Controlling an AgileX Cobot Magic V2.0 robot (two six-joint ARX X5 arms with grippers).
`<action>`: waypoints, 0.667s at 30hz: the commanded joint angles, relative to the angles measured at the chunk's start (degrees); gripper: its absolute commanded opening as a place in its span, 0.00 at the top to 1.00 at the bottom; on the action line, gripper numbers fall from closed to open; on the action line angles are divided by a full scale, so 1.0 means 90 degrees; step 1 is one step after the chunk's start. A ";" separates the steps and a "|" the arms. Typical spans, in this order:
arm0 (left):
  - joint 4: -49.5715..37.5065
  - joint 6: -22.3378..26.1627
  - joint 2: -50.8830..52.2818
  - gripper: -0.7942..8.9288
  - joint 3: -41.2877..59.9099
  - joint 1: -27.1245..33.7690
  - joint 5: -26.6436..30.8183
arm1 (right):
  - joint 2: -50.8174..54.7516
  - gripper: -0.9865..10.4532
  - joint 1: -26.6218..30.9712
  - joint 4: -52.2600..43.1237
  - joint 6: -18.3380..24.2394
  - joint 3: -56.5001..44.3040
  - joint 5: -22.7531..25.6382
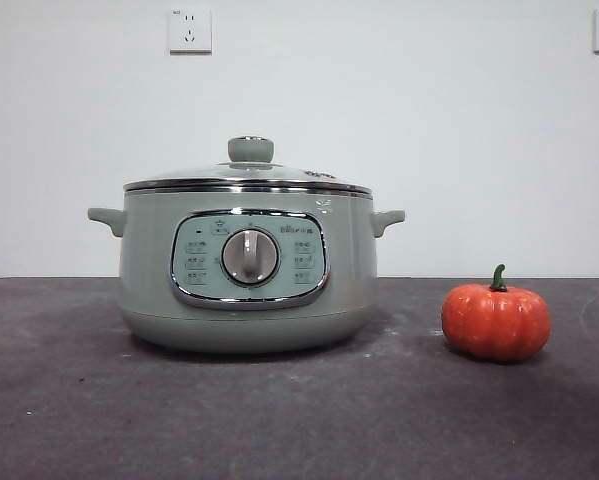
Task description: Pick up the pumpkin,open the lid,put the pumpkin in the pot,close the lid
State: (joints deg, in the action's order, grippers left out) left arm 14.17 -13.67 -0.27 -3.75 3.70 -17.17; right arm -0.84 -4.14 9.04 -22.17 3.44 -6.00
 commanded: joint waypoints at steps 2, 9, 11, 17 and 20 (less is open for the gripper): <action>0.0165 -0.0199 -0.0090 0.93 -0.0571 0.0015 -0.0029 | -0.0253 0.92 -0.0007 0.0010 -0.0267 0.0520 -0.0010; 0.0770 -0.0109 -0.0947 0.93 -0.1812 0.0015 -0.0345 | -0.1256 0.92 -0.0010 0.0707 0.0095 0.1885 -0.0702; 0.1061 0.0095 -0.1304 0.93 -0.2268 0.0015 -0.0544 | -0.1654 0.92 -0.0010 0.1146 0.0418 0.2450 -0.1022; 0.1953 0.0913 -0.2341 0.93 -0.3558 0.0015 -0.1268 | -0.2861 0.92 -0.0012 0.2752 0.1559 0.4206 -0.1778; 0.2378 0.1309 -0.2764 0.93 -0.4107 0.0012 -0.1741 | -0.3439 0.92 -0.0012 0.3568 0.2137 0.5032 -0.2191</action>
State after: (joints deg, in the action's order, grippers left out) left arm 34.96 -5.65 -24.51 -39.75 3.70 -31.53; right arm -30.39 -4.14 39.20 -8.34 46.28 -24.69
